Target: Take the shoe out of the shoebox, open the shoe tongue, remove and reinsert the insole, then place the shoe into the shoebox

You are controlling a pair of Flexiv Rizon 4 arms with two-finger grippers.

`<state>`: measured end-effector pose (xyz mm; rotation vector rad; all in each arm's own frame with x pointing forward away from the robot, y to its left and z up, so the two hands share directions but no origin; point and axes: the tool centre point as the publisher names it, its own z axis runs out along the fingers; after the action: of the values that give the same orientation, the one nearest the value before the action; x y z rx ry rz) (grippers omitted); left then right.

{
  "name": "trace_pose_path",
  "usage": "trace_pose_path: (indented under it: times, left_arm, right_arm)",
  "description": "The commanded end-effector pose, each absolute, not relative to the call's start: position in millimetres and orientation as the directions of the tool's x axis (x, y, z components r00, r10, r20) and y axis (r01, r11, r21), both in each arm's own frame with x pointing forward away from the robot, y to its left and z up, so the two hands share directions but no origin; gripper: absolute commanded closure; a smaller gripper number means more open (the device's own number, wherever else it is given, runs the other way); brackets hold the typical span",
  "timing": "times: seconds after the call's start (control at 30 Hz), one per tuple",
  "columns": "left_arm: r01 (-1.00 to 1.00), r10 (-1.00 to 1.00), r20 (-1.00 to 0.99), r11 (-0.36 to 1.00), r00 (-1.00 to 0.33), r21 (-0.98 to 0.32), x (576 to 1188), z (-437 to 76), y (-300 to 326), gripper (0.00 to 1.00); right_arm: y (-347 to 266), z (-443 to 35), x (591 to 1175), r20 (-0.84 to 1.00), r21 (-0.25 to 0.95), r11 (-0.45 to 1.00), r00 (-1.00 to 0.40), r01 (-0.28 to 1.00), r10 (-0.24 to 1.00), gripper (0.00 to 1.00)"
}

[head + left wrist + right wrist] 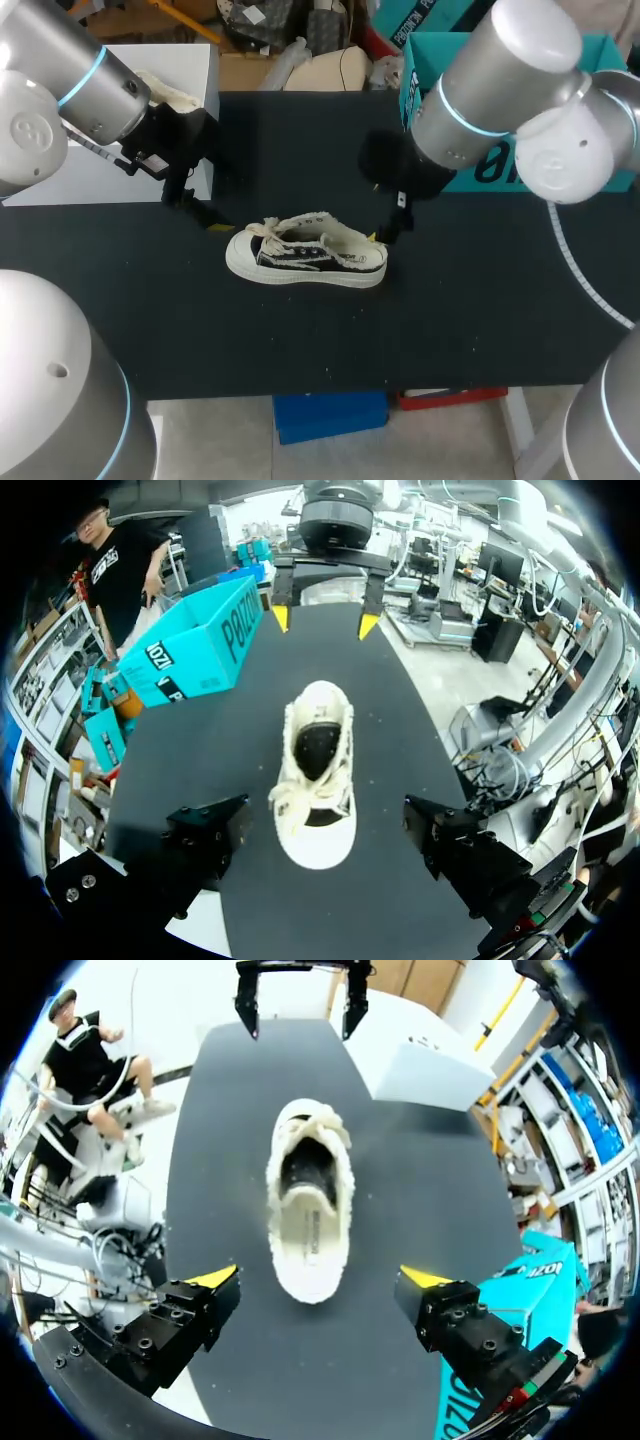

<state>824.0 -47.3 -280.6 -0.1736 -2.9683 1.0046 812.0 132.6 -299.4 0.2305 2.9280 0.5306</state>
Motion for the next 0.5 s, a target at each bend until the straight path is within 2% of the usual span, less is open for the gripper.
trace_pose_path:
  times: [0.03,0.1,0.2,0.5]
  left_arm:
    - [0.105,0.105,-0.036,0.789,-0.994,-0.606,823.9,-282.5,-47.8,0.0]
    - [0.105,0.105,-0.036,0.789,-0.994,-0.606,823.9,-282.5,-47.8,0.0]
    - [0.105,0.105,-0.036,0.789,-0.994,-0.606,823.9,-282.5,-47.8,0.0]
    - [0.105,0.105,-0.036,0.789,-0.994,-0.606,823.9,-282.5,-47.8,0.0]
  right_arm:
    - [132.1,-300.0,810.9,-0.127,0.361,0.924,-0.976,0.122,0.179,0.0]
    - [131.9,-306.8,810.5,-0.114,0.544,0.831,-0.972,0.112,0.206,0.0]
    - [128.3,-311.0,809.8,-0.1,0.685,0.723,-0.97,0.093,0.22,0.0]
    - [123.5,-323.2,805.6,-0.116,0.854,0.518,-0.961,0.034,0.253,0.0]
